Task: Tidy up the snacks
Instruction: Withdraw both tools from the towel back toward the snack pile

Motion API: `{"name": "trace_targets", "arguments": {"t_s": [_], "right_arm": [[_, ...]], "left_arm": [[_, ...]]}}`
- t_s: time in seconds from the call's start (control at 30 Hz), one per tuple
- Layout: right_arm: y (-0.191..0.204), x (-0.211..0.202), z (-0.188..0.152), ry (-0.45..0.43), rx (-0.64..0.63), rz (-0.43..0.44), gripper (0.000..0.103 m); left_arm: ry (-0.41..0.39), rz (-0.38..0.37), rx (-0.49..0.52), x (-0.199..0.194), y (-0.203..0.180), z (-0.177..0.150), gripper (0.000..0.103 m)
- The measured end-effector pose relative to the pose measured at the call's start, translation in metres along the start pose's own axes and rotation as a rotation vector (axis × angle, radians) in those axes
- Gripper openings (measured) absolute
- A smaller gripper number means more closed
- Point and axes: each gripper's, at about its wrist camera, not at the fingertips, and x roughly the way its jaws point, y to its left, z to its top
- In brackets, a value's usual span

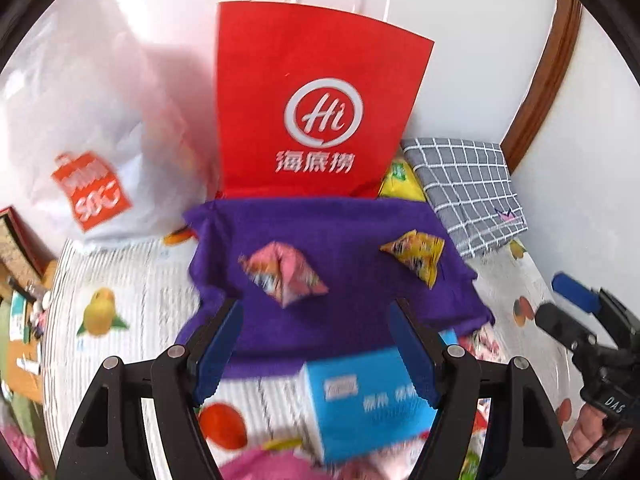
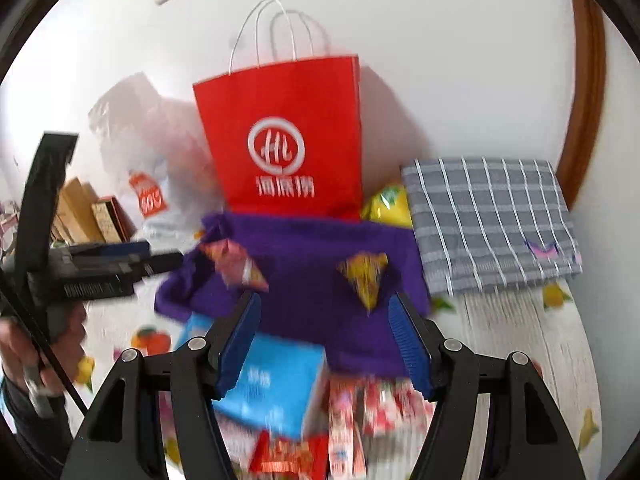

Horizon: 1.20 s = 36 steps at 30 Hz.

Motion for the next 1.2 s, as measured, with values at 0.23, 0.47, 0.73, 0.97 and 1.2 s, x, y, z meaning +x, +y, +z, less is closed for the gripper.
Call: {"name": "trace_targets", "arguments": {"t_s": [0.23, 0.47, 0.73, 0.97, 1.2], "right_arm": [[-0.006, -0.029, -0.059, 0.051, 0.037, -0.002, 0.066], [0.006, -0.049, -0.107, 0.080, 0.043, 0.052, 0.067], [0.029, -0.020, -0.158, 0.151, -0.004, 0.065, 0.068], [0.040, 0.015, -0.173, 0.114, -0.027, 0.061, 0.067], [0.028, 0.021, -0.176, 0.138, 0.034, 0.148, 0.046]], "left_arm": [[0.012, 0.041, -0.048, -0.028, 0.019, -0.057, 0.077], [-0.008, 0.044, -0.096, -0.053, 0.036, -0.111, 0.079], [0.007, 0.012, -0.176, -0.058, 0.068, -0.165, 0.079], [-0.001, 0.011, -0.171, -0.041, 0.075, -0.201, 0.079], [-0.030, 0.069, -0.099, -0.027, 0.062, -0.214, 0.080]]}}
